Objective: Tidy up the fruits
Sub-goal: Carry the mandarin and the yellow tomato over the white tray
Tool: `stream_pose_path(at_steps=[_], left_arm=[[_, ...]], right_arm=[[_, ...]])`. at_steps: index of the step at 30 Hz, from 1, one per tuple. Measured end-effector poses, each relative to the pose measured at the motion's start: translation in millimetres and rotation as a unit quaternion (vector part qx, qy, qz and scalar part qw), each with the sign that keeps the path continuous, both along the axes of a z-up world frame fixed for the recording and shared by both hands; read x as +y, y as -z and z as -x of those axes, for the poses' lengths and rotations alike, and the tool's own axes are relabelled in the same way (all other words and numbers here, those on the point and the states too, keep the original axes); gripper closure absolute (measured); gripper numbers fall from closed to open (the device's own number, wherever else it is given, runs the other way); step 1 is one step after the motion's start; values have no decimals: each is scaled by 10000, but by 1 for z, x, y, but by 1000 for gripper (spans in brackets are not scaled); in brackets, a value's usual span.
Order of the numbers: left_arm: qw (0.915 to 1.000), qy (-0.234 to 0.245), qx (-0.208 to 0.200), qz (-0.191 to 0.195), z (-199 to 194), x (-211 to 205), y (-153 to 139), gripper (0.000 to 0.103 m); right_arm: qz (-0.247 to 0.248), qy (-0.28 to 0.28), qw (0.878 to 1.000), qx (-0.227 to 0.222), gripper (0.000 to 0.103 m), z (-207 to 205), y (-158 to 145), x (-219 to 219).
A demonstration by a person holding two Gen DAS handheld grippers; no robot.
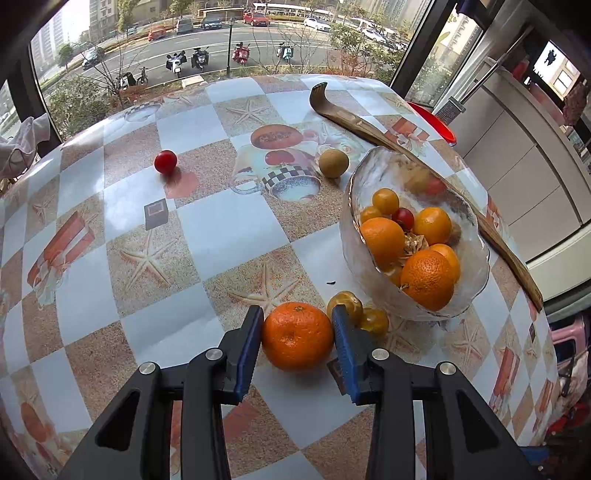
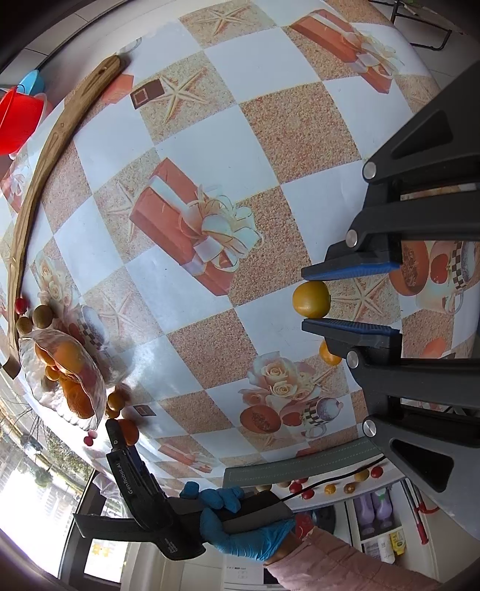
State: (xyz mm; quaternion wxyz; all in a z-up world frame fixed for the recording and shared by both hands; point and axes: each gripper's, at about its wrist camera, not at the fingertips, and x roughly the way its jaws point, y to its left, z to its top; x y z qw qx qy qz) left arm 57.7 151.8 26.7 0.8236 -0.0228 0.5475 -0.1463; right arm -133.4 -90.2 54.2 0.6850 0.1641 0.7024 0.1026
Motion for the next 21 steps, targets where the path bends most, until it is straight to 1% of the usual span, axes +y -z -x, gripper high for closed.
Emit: stream_pose_path(at_steps=[6,11,16,21], left_arm=[[10000,-21,47,-8,46,-3,-5,63],[9994,-261,33,232,83,0,-21,63],[9968,-628,14,486,118,12,-41,63],[9927,-1074,-88,538,157,35,-63,63]], right_arm=[[-48,-87,9999,-135,81,-9,-8,8],[-89,-245,9994,-237,81,-15,-15,19],[-130,-501,9982,-302,81,-15,-24,37],[-213,-878,9951,-391,81,-14,-34,66]])
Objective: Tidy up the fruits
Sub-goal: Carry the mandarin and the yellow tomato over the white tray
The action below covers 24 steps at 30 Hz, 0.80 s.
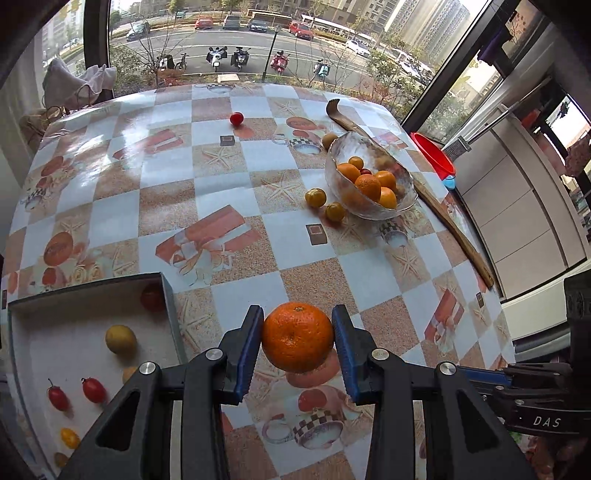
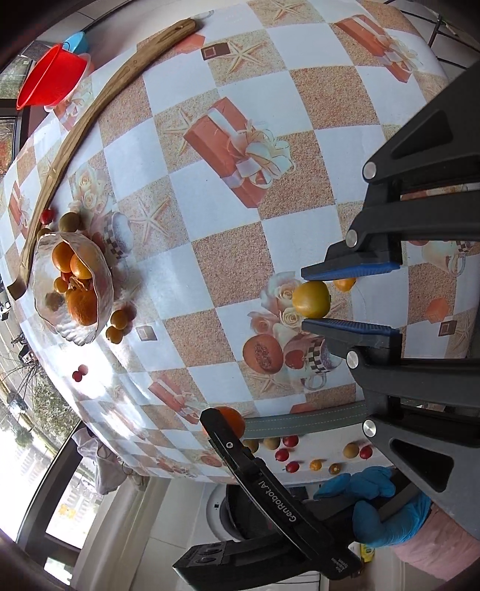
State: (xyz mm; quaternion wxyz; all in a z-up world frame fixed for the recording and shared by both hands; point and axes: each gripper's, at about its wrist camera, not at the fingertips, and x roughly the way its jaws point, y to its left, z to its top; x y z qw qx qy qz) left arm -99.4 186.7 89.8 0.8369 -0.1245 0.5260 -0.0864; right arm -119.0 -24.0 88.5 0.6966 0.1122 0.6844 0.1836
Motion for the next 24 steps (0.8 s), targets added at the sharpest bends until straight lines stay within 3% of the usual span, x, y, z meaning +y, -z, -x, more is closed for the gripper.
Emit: stream_pose_path(at_steps=[8,15,24], left_arm=[[9953,-964,59,-78,77,63,-16,63],[9854,-1653,288,-304,122,112,1,63],[9794,-1852,585,-555,133,137,36,63]], right_arm=[[-191,-876,9959,-134,81,9,-16,73],[-345,-1617,9862,-39,81,21,-7,151],[-88,-2583,9660,-38,81,41,18,221]])
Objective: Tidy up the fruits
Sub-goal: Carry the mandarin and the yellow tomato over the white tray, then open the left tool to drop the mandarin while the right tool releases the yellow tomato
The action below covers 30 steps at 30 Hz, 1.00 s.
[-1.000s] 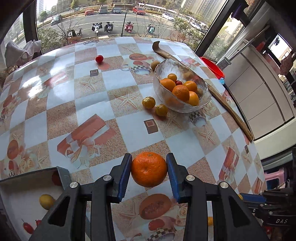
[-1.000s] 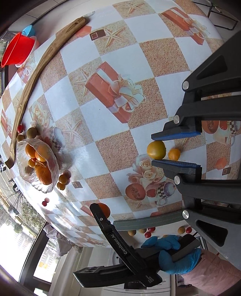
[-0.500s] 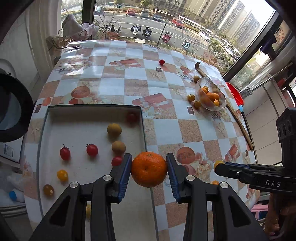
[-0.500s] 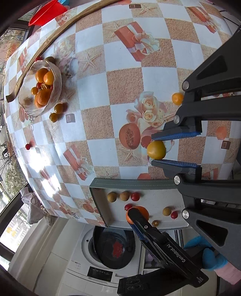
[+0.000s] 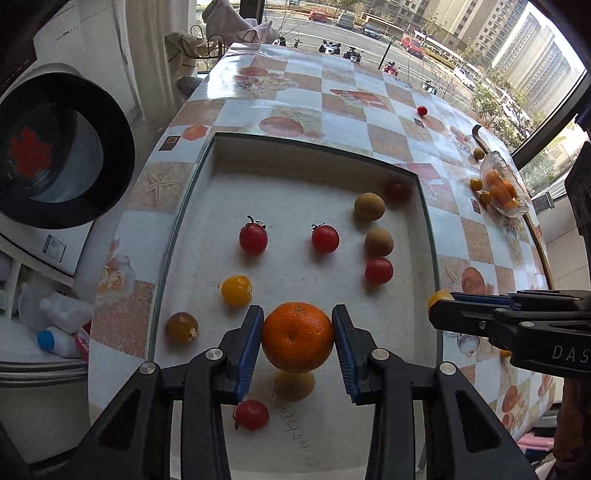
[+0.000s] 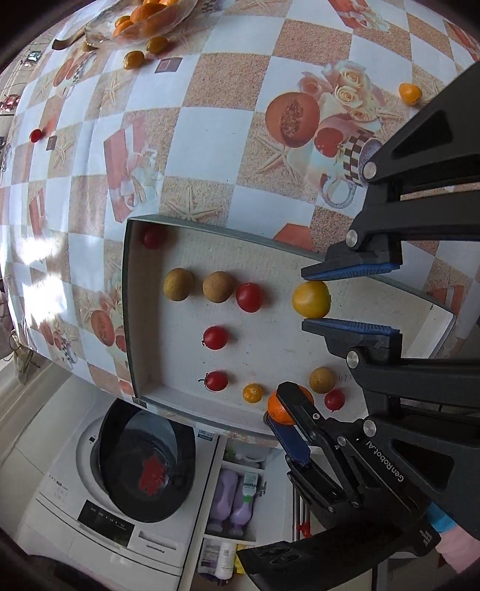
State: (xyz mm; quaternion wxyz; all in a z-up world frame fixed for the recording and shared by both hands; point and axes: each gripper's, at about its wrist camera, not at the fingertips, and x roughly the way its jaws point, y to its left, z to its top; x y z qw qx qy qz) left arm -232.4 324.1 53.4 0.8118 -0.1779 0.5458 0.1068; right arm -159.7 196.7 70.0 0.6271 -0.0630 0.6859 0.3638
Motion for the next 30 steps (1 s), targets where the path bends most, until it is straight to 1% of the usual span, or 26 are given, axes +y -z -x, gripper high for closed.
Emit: stream_pose_path(at_steps=[8,12,13,18,21,22,23,24,26,30], left_arm=[[9994,113,297,-142,-2,0,20,63],[9989,150,390,-221,-2,-2,24,63],[9988,148,401,-231,-2,-3,25,63],[9984,131,477,-270,-4,-2,25,60],[9981,104,513,-322,-4,-2,22,59],[9980,91,514,-349,-4,-2,20,59],[9980,86,514,-359,-4,-2,18,59],[9979,78,529,-359,-4,-2,16,59],[9980,55,516,-347,-3,-2,12,59],[9983,44,527,-256,-1,-6,5,59]], right_arm=[[386,-793,9956,-309,81,19,23,31],[550,-1050,9921,-409,80,30,35,36],[528,-1065,9919,-445,80,31,36,35],[509,-1159,9908,-472,79,34,36,34],[434,-1188,9904,-549,78,38,23,28],[405,-1191,9903,-598,71,40,17,26],[340,-1179,9905,-625,57,41,11,22],[247,-1156,9910,-620,54,43,4,18],[295,-1086,9907,-761,41,46,-8,11],[364,-838,9936,-668,40,46,-19,-3]])
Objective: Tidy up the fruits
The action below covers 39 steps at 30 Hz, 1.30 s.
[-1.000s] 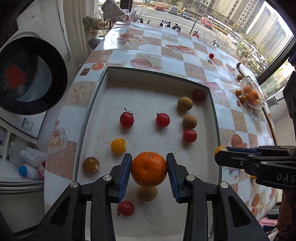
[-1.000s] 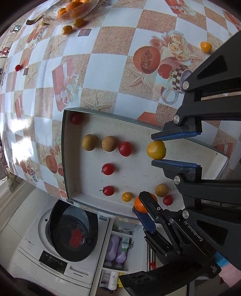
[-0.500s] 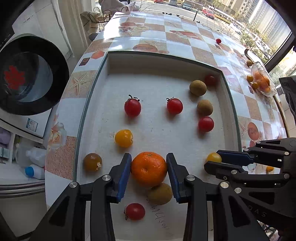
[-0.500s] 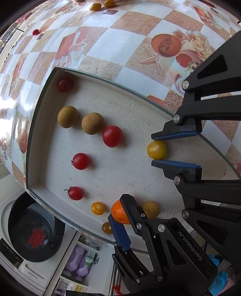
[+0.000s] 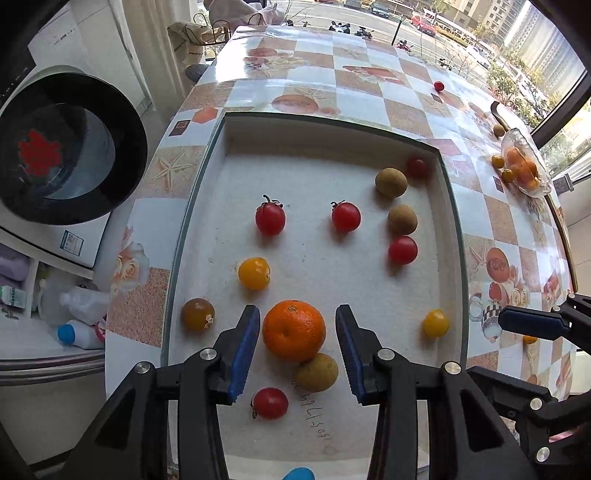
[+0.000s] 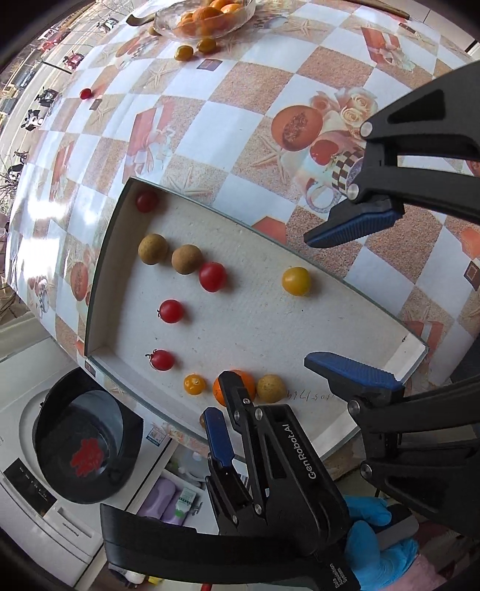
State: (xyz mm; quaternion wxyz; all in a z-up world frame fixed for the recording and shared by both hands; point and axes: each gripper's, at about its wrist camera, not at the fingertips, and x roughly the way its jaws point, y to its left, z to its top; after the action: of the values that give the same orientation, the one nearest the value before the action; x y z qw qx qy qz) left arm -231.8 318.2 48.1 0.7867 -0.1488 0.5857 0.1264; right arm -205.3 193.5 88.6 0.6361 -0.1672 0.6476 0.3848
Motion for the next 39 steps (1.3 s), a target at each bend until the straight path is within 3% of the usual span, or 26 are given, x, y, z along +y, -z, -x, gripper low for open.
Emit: stream_pose_path(at_steps=[1,2,3,4,5,12,15,19,22,39], left_arm=[[10000,-1,0,9,1,-1,-2,59],[10000,-6,12,22,1,-3,-4,52],[10000,-14,27,44,2,-4,-5,18],[10000,-45,1,44,4,-5,-8,4],[10000,-68,-70,-8,7,-6,-12,0],[9999,-117,-31,-115,21,-12,-25,0],[9990,-212,88,-373,29,-12,-33,0],[9960,-296,508,-667,36,-12,-38,0],[9965,-220,501,-632,44,-14,-45,0],[9959,22,562,-701,58,-32,-67,0]], right_arm=[[31,59,10000,20,40,-1,-2,-2],[63,113,9999,36,40,-1,-3,-5],[95,161,9998,46,40,-1,-5,-7],[118,201,9997,65,38,-4,-7,-15],[136,242,9996,77,36,-5,-9,-19],[200,500,9985,127,36,-6,-20,-25],[238,583,9980,89,23,-6,-27,-26],[267,683,9973,-37,19,-6,-37,-24],[224,732,9970,-112,12,-5,-47,-22],[269,385,9987,-187,12,6,-69,-11]])
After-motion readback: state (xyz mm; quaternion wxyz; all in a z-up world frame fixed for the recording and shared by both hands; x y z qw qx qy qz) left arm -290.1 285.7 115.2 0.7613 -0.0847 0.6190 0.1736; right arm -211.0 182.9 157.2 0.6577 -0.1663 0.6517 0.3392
